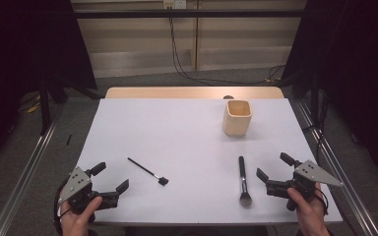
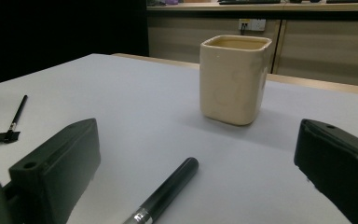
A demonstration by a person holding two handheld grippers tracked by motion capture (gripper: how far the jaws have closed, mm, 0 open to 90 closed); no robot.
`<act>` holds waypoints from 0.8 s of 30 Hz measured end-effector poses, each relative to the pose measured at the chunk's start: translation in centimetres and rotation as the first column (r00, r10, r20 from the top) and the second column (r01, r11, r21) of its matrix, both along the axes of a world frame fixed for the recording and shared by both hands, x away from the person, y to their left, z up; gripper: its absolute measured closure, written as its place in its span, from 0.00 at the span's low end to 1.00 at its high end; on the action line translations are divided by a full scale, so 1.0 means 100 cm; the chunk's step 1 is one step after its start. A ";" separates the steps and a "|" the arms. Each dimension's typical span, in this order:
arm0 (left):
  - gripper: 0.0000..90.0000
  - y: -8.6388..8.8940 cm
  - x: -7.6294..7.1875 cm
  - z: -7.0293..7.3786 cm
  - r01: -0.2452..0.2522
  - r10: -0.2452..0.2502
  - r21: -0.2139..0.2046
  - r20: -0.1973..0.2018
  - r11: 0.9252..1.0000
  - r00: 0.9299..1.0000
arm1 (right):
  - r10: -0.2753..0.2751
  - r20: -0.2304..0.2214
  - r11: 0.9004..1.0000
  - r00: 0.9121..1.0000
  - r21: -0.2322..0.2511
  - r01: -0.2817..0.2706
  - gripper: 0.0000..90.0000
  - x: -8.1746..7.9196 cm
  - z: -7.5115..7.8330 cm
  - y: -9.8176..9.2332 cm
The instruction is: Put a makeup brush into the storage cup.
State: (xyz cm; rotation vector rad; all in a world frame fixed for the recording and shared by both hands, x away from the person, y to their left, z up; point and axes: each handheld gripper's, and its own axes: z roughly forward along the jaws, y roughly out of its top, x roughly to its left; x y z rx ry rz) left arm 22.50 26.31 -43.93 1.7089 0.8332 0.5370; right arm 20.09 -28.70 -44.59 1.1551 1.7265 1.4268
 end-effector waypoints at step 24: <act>0.02 -0.010 0.005 0.011 0.042 -0.042 0.000 0.007 0.999 0.999 | 0.030 0.000 1.000 1.000 -0.001 -0.030 0.00 0.002 -0.001 0.006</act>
